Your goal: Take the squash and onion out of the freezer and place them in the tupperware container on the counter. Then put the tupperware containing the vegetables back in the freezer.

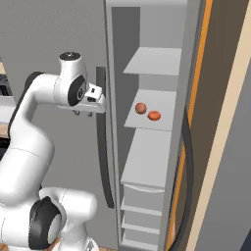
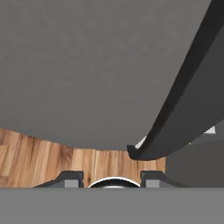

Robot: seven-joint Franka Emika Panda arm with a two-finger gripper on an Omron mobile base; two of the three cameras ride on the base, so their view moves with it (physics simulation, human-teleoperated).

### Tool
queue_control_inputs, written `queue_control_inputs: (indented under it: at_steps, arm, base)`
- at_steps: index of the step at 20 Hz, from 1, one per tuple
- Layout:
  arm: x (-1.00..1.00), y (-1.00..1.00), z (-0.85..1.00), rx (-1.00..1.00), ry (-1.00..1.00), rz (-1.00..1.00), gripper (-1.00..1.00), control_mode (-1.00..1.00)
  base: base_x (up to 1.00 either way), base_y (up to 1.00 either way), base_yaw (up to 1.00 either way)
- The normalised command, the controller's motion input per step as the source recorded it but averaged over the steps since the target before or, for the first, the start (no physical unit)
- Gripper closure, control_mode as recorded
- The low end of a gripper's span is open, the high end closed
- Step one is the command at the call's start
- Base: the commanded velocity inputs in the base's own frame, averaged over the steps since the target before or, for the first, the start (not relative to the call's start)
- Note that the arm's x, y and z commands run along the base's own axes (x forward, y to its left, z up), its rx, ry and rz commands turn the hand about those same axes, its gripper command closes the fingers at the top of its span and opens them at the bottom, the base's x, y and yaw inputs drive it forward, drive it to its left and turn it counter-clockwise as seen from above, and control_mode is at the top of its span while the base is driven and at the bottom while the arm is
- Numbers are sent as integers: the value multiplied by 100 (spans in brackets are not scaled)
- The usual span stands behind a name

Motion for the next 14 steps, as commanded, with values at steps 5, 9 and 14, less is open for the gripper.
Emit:
queue_control_inputs:
  at_steps: [5, 9, 14]
  arm:
    - [-29, 0, 0, 0, -5, 0, -100, -100]
    - [-69, 0, 0, 0, -21, -4, -100, -100]
    - [-48, 0, 0, -1, -12, -7, -100, -100]
  base:
    - [0, 0, 0]
    - [0, 0, 0]
    - [0, 0, 0]
